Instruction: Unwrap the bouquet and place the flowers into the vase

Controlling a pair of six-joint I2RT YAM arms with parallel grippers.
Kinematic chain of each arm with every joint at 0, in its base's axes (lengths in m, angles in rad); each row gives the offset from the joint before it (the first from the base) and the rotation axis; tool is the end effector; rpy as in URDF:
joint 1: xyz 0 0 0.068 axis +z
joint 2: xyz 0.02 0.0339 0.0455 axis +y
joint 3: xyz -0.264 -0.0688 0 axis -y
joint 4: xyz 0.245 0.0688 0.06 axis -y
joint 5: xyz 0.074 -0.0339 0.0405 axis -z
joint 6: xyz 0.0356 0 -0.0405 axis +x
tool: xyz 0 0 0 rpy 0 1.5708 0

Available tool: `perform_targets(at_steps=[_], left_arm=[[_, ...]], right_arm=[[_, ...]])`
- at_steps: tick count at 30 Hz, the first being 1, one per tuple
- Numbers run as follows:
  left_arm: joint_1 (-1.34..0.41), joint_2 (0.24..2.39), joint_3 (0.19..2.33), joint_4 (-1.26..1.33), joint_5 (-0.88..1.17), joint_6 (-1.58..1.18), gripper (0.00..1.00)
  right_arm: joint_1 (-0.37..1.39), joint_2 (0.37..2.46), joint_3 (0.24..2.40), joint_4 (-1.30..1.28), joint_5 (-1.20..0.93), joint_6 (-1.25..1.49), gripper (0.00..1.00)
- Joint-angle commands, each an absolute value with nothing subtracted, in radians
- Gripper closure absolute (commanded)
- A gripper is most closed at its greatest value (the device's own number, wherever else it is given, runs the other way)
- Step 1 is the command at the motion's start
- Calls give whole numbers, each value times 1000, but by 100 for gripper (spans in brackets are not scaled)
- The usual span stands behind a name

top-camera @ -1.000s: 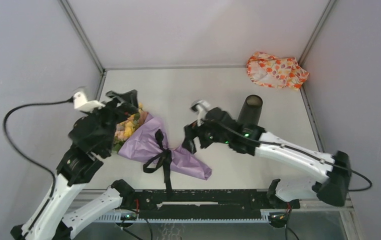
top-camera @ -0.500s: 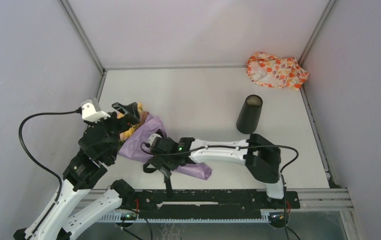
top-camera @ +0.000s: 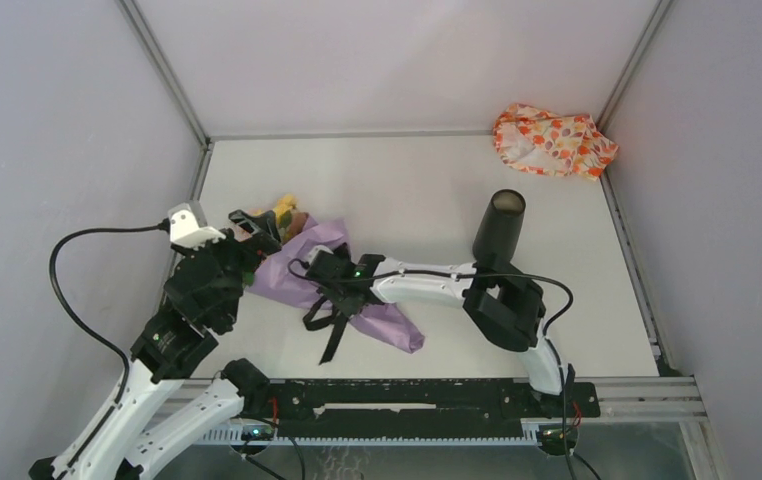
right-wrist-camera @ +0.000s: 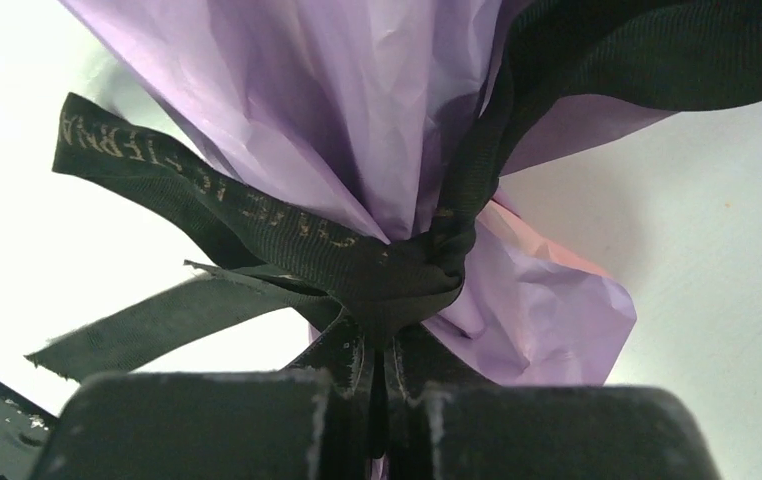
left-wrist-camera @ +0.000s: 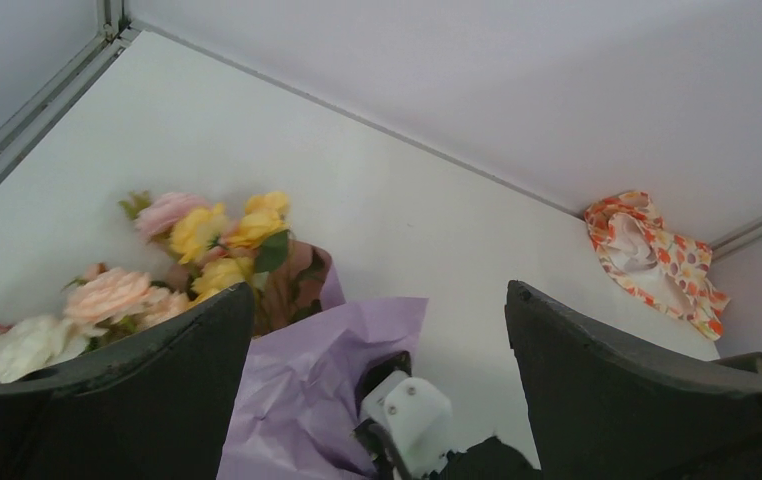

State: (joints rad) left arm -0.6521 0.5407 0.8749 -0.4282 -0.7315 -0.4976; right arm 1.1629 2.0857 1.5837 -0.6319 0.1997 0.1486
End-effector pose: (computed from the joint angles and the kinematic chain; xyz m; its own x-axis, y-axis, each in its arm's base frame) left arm 0.0983 -0.0451 0.3770 -0.0288 -0.4249 -0.9048 -0.1032 0.9016 -0.4201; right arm 0.1809 0.4008 0.1793 -0.4837 -0.7536 -0.4451 -0.8037 0.5839 -0.1151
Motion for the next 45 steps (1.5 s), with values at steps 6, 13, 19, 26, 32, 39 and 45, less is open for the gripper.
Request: perform_targets(at_steps=[6,13,19,26,32,39,45], left_arm=[[-649,701,883,-309,-616,-483,0],[-649,871,911,-281,-517,-506,0],[-607,952,897,-299,-486,-542,0],[-466,950,766,-169,-200,-564,0],[-466,1021,757,-178,-125,-535,0],[-466,1017,711,-206,-171,-565,0],[-465,833,710,-283,-320,-560,0]], right_arm=[[1060,1947,1438,-599,177,469,100],[1009,1895,1377,-608,155,641,100],[958,1884,1375,-573,81,655,100],[907,1747,1374,-543,50,597,62],[866,1645,1374,-543,11,581,41],[905,1617,1378,-585,-4,543,50],[985,1650,1386,-617,47,549,50]])
